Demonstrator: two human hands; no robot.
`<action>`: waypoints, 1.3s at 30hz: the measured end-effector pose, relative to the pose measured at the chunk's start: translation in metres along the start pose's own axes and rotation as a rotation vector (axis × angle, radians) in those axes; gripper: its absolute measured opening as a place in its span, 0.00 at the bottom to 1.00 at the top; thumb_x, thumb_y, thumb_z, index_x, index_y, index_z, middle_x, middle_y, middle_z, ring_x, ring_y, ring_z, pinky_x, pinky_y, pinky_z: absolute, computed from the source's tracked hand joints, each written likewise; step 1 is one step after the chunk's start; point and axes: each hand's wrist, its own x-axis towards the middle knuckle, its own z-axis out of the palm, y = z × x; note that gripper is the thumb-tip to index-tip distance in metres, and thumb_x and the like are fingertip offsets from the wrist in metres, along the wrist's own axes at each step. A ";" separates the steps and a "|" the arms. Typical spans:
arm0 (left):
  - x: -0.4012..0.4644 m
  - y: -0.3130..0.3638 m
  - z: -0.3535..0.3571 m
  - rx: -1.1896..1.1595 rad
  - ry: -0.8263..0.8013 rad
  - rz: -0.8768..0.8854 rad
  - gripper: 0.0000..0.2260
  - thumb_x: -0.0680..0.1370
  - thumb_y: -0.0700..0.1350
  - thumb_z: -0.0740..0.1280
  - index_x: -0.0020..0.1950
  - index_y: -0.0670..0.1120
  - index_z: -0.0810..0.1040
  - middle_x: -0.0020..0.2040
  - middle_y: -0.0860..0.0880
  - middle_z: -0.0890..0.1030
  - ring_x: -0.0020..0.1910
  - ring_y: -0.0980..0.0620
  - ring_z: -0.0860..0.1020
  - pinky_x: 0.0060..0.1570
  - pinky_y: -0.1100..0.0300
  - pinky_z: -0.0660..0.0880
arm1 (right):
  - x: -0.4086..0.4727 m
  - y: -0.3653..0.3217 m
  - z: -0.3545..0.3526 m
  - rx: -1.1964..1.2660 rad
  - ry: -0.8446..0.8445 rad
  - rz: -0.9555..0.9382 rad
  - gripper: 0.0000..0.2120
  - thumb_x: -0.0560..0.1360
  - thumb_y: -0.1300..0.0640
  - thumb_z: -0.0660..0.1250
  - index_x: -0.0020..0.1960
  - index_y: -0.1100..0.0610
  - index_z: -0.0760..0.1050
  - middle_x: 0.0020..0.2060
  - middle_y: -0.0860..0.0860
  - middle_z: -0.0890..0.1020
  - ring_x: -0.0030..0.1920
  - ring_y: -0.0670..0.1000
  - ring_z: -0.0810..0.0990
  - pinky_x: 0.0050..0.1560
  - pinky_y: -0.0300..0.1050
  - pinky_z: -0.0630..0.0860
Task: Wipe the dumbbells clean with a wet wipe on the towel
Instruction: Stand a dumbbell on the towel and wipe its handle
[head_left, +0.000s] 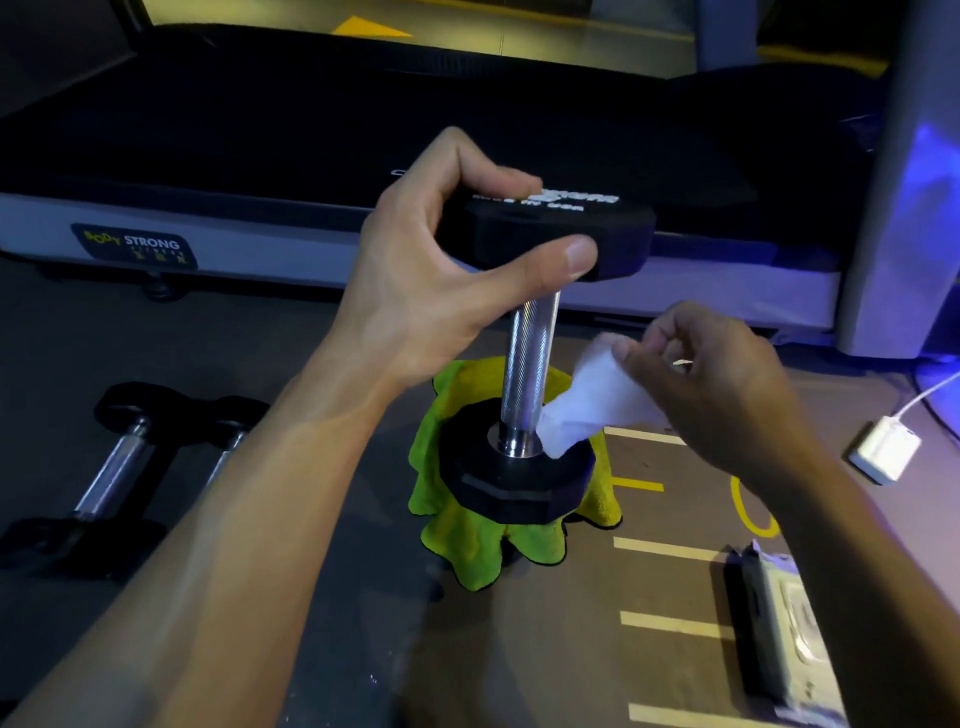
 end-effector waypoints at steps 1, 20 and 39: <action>0.000 0.000 0.000 -0.002 0.000 0.000 0.21 0.71 0.55 0.80 0.54 0.46 0.76 0.59 0.49 0.85 0.59 0.51 0.84 0.61 0.45 0.80 | 0.000 0.003 0.000 0.002 0.034 0.008 0.12 0.79 0.47 0.69 0.42 0.52 0.73 0.35 0.47 0.77 0.38 0.49 0.74 0.34 0.44 0.65; -0.003 0.000 0.001 -0.034 0.018 -0.011 0.20 0.70 0.54 0.81 0.53 0.47 0.76 0.58 0.48 0.85 0.59 0.49 0.84 0.61 0.43 0.79 | -0.005 -0.035 0.062 1.246 -0.479 0.532 0.43 0.83 0.32 0.46 0.60 0.69 0.80 0.55 0.69 0.83 0.52 0.65 0.83 0.56 0.57 0.79; -0.001 -0.003 0.001 -0.029 0.048 -0.007 0.20 0.70 0.55 0.81 0.52 0.49 0.76 0.57 0.50 0.86 0.57 0.52 0.84 0.59 0.46 0.80 | -0.057 -0.044 0.071 0.505 -0.152 -0.006 0.21 0.77 0.71 0.59 0.62 0.53 0.78 0.46 0.54 0.85 0.46 0.53 0.83 0.48 0.46 0.79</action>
